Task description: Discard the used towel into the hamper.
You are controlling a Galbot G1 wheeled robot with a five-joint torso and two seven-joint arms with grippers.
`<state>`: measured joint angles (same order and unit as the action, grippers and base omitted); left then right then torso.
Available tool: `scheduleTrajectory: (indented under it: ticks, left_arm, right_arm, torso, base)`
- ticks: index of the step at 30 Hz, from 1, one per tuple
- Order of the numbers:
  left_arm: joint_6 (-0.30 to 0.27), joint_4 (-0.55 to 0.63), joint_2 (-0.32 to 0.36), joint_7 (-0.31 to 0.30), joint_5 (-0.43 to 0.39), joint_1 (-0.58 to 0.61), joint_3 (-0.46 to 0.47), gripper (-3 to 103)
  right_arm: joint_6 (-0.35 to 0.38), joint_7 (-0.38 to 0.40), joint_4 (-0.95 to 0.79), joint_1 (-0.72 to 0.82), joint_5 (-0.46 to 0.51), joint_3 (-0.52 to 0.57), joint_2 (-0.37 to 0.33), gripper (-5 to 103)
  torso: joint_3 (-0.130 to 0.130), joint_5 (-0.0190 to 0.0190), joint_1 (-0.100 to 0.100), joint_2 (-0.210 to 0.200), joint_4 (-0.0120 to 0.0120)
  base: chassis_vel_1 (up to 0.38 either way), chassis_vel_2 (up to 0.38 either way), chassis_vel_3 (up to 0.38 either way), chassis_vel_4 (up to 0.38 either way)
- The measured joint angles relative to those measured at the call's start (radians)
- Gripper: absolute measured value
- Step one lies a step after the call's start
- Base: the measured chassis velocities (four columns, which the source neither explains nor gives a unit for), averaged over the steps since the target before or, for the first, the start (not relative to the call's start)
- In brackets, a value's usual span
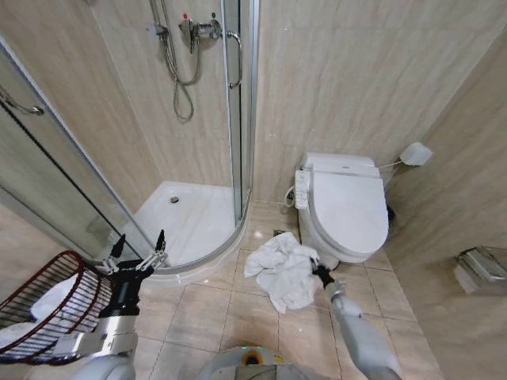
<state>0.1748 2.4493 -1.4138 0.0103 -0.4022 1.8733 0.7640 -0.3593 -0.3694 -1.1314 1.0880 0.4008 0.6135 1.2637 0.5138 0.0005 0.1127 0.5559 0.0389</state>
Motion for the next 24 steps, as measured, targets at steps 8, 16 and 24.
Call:
scheduleTrajectory:
  ticks: [8, 16, 24]
  left_arm:
    - [0.0, 0.0, 0.0, 0.0, 0.0, 0.0, 0.0, 100]
    - [0.0, 0.0, 0.0, 0.0, 0.0, 0.0, 0.0, 100]
    - [0.0, 0.0, 0.0, 0.0, 0.0, 0.0, 0.0, 100]
  right_arm:
    - [0.076, 0.034, -0.429, 0.148, 0.08, -0.005, -0.067, 9]
    - [0.147, 0.074, -0.721, 0.191, 0.134, -0.021, -0.129, 9]
    - [0.226, 0.16, -0.94, 0.16, 0.201, -0.011, -0.226, 9]
  torso:
    - [0.0, -0.0012, 0.0, 0.001, 0.0002]
    - [0.0, -0.0004, 0.0, 0.001, 0.0004]
    - [0.0, -0.0004, 0.0, 0.001, 0.0004]
  base:
    - [0.0, 0.0, 0.0, 0.0]
    - [0.0, 0.0, 0.0, 0.0]
    - [0.0, 0.0, 0.0, 0.0]
